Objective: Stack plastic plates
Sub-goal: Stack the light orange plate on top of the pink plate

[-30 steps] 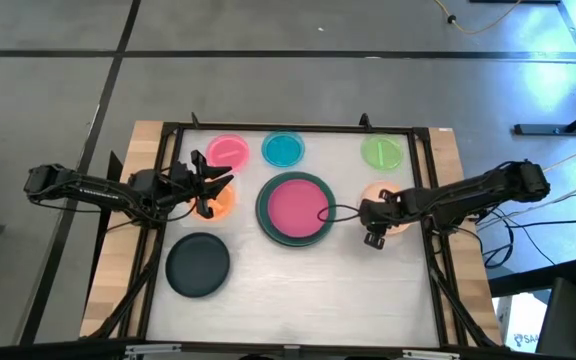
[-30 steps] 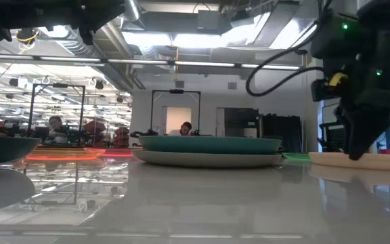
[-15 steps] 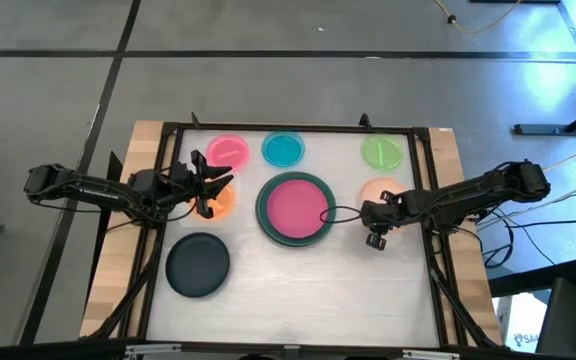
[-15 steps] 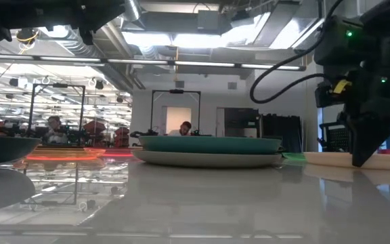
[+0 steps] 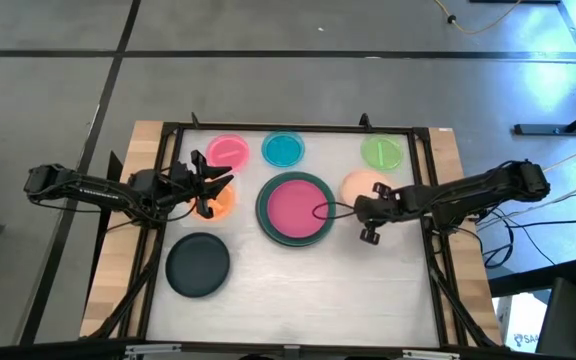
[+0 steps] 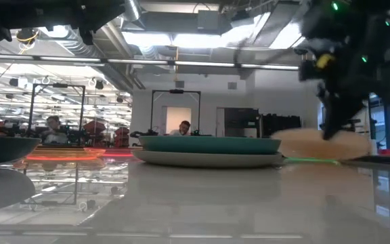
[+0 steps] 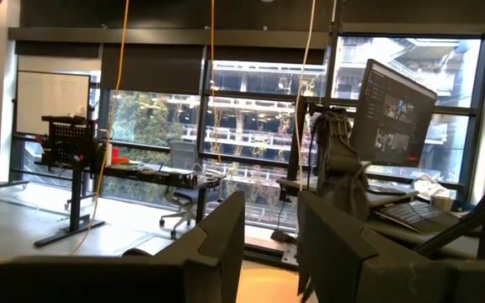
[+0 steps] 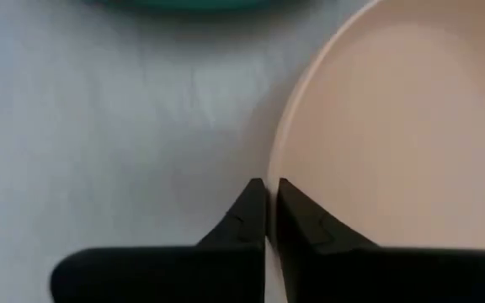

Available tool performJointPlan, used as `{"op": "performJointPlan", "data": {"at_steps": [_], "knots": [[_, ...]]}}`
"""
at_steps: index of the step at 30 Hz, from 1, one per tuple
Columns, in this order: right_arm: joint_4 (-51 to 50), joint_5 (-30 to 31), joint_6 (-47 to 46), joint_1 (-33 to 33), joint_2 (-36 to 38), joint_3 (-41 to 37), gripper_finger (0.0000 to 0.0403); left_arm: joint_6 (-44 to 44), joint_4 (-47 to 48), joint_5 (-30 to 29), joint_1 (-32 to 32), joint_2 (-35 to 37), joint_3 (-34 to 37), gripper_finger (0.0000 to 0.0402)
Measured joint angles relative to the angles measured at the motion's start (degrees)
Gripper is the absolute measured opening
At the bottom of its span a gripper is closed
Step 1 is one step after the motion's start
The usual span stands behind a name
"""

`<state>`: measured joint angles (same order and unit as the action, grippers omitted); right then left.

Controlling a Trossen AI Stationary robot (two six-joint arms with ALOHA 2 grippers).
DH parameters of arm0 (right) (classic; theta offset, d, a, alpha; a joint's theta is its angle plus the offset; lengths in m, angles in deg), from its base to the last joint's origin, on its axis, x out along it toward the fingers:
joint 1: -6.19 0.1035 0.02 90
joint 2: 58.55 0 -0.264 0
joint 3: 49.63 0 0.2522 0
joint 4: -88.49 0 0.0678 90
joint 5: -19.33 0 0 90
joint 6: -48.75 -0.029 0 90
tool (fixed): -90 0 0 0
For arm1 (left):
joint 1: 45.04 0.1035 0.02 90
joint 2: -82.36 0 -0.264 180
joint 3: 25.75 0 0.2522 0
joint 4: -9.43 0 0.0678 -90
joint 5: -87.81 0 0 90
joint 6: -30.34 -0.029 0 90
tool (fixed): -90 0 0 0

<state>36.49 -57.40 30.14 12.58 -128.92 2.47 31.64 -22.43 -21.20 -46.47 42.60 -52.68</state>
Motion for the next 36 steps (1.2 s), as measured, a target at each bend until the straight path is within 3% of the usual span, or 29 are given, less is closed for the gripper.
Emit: {"op": "performJointPlan", "data": {"at_steps": [5, 14, 27, 36], "knots": [[2.2, 1.2, 4.0, 0.0, 0.0, 5.5, 0.0002, 0.0, 0.0, 0.0, 0.0, 0.0, 0.0, 0.0105], [21.7, -1.2, 10.3, 0.0, -1.6, 6.5, 0.0004, 0.0, 0.0, 0.0, 0.0, 0.0, 0.0, 0.0105], [45.3, -8.4, 14.5, 0.0, -16.5, 6.5, 0.0005, 0.0, -0.1, 0.0, 0.0, 0.0, 0.0, 0.0105], [48.7, -9.0, 14.1, 0.0, -23.0, 6.5, 0.0005, 0.0, -0.3, 0.0, 0.0, 0.0, 0.0, 0.0105]]}}
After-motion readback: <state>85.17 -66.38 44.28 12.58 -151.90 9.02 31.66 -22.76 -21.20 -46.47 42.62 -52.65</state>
